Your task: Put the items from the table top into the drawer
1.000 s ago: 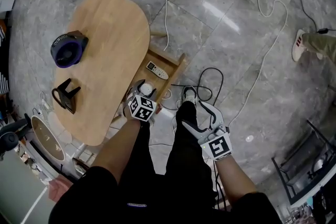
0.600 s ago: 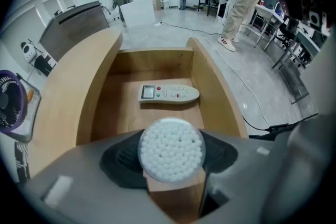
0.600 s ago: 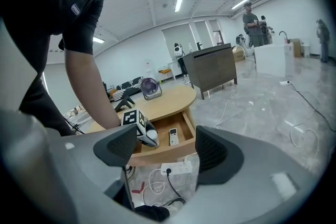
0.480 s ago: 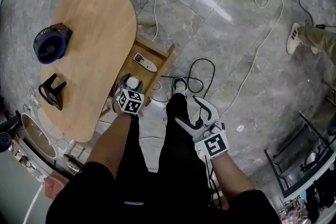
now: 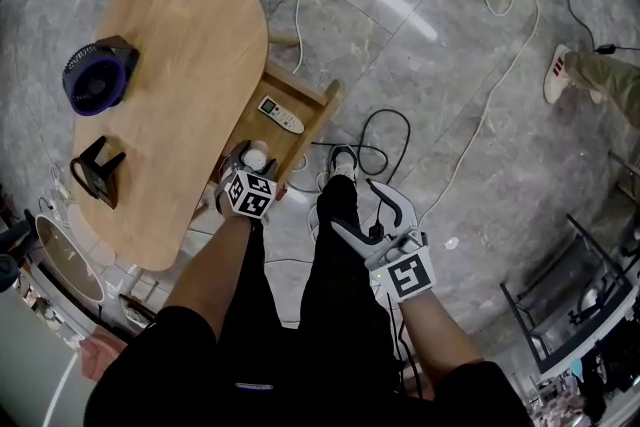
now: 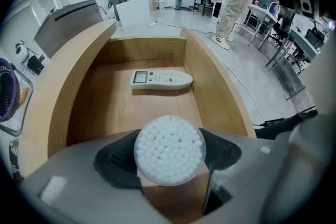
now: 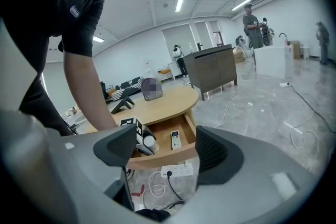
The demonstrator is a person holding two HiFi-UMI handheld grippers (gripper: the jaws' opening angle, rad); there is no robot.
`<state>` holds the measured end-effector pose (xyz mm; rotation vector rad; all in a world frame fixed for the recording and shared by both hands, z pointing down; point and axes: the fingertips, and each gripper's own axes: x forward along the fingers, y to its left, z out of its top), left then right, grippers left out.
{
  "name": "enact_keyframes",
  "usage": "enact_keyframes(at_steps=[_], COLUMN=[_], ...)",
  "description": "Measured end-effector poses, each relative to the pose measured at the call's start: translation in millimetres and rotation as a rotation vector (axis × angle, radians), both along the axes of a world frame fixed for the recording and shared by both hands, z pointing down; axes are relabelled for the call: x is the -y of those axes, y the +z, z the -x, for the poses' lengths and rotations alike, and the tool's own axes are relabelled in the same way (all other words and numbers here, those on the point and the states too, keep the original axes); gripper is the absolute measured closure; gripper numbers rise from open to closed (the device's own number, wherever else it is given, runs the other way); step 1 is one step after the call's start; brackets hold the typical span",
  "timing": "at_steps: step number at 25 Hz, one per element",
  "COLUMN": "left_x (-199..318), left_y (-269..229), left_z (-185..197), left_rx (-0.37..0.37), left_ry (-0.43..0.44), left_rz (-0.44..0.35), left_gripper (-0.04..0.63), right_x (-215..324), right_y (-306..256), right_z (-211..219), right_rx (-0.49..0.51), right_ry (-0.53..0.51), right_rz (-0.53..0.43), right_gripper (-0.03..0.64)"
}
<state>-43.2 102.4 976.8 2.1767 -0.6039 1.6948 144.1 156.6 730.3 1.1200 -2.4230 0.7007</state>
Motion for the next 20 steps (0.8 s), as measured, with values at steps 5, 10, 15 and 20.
enact_keyframes(at_steps=[5,10,15,20], left_x=[-6.1,-22.7,-27.4,10.0], left_y=[-8.7,-40.8,-121.9,-212.0], left_z=[4.4,19.1,12.6,-11.6], left_rx=[-0.028,-0.038,-0.145,-0.257], left_ry=[0.024,0.071,0.209,0.273], left_rz=[0.025,0.041,-0.011,-0.103], left_gripper=[0.214,0.212,0.212,0.212], right_x=[0.1,-1.0,-11.3,-10.1], right_y=[-10.2,-44.4,-97.7,-157.8], right_z=[14.2,26.3,36.9,41.0], right_rx=[-0.018,-0.048,-0.077,-0.116], right_ry=[0.042,0.100,0.195,0.339], right_rz=[-0.020,-0.063,-0.102,-0.144], right_gripper=[0.236,0.236,0.238,0.239])
